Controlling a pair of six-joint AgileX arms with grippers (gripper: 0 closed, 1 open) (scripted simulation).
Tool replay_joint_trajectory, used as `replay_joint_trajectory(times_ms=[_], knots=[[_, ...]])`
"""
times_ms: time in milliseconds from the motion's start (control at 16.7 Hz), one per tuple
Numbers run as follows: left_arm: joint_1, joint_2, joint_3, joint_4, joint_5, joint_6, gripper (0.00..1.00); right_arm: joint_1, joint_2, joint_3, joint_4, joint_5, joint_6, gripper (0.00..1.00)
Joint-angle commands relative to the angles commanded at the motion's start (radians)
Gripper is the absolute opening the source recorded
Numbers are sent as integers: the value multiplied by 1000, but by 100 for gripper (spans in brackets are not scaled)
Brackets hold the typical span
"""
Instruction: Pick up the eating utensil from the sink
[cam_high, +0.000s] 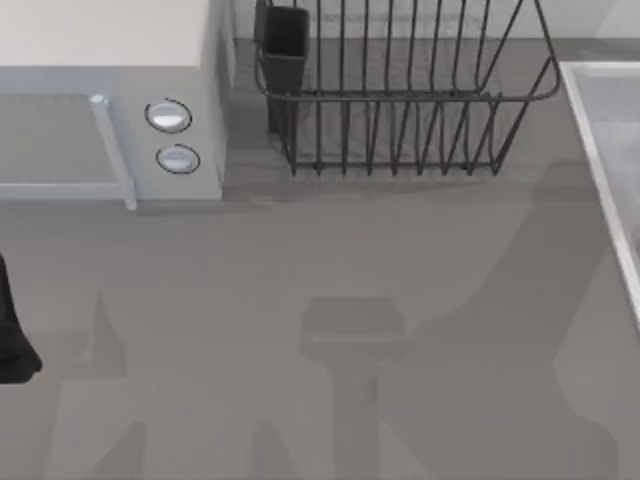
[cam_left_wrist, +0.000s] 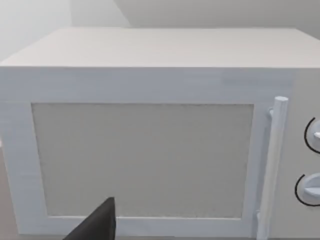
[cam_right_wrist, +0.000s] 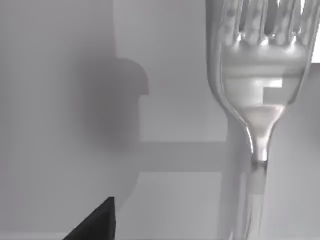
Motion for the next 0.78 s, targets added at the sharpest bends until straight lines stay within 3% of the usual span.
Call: replay_joint_trajectory(times_ms=[480, 780], knots=[[0, 0, 0, 0, 0, 0, 100, -2, 50, -74, 105, 1, 0, 100], [0, 0, 0, 0, 0, 0, 100, -2, 50, -74, 105, 1, 0, 62]])
